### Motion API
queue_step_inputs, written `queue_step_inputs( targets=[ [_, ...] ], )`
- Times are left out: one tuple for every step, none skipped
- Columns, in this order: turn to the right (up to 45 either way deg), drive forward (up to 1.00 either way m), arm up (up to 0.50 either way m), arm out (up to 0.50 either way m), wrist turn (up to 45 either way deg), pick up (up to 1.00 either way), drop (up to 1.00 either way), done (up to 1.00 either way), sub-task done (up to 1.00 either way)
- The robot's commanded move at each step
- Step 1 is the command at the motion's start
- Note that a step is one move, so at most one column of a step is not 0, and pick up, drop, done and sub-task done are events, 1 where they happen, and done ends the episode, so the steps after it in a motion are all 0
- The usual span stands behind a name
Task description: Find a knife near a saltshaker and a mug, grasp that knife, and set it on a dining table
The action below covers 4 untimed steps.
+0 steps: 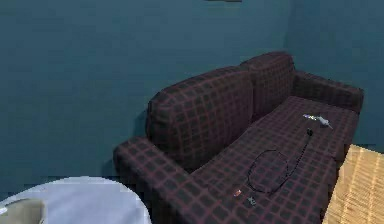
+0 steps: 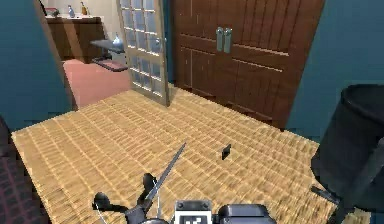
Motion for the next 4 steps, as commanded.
queue_step_inputs(
  targets=[
    [30.0, 0.00, 0.00, 0.00, 0.0, 0.00, 0.00, 0.00, 0.00],
    [-45.0, 0.00, 0.00, 0.00, 0.0, 0.00, 0.00, 0.00, 0.00],
    [-45.0, 0.00, 0.00, 0.00, 0.0, 0.00, 0.00, 0.00, 0.00],
    [-45.0, 0.00, 0.00, 0.00, 0.0, 0.00, 0.00, 0.00, 0.00]
  ],
)
